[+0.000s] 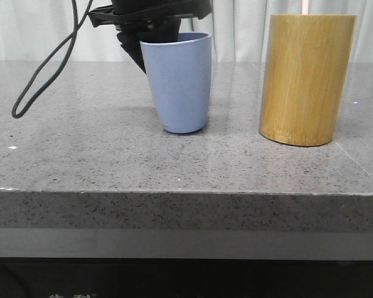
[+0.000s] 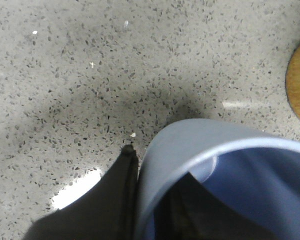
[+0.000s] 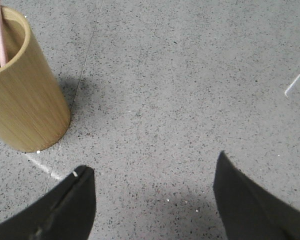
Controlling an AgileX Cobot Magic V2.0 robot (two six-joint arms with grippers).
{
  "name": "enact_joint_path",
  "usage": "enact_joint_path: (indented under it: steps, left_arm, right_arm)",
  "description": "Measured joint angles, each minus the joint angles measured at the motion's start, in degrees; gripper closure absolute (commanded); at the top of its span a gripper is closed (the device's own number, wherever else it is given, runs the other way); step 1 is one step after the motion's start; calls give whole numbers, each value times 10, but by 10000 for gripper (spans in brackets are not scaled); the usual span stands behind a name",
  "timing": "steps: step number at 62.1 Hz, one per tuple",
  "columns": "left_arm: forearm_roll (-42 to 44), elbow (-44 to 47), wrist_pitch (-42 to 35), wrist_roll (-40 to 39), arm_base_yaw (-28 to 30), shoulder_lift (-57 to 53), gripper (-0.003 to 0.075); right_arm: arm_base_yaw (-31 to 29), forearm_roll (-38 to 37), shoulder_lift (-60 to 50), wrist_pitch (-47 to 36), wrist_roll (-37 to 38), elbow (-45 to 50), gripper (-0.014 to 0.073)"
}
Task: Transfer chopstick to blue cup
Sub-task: 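Lower the blue cup beside the bamboo holder, open the left gripper, withdraw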
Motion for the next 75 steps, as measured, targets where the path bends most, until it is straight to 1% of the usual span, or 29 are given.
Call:
enact_joint_path:
  steps: [5, 10, 12, 19, 20, 25, 30, 45, 59, 75]
  left_arm:
    - [0, 0, 0, 0, 0, 1, 733]
    - [0, -1, 1, 0, 0, 1, 683]
    - [0, -3, 2, 0, 0, 1, 652]
    - [0, -16, 4, 0, 0, 7, 492]
    - [0, -20, 4, 0, 0, 7, 459]
    - [-3, -35, 4, 0, 0, 7, 357]
    - [-5, -52, 4, 0, 0, 7, 308]
    - [-8, -84, 21, 0, 0, 7, 294]
    - [-8, -90, 28, 0, 0, -1, 295]
    - [-6, -90, 32, 0, 0, -68, 295]
  right_arm:
    - [0, 0, 0, 0, 0, 0, 78]
    - [0, 0, 0, 0, 0, 0, 78]
    - [0, 0, 0, 0, 0, 0, 78]
    - [0, 0, 0, 0, 0, 0, 78]
    - [0, 0, 0, 1, 0, 0, 78]
    - [0, 0, 0, 1, 0, 0, 78]
    - [0, 0, 0, 1, 0, 0, 78]
    - [0, 0, 0, 2, 0, 0, 78]
    - [0, 0, 0, 2, 0, 0, 78]
    - [0, 0, 0, 2, 0, 0, 78]
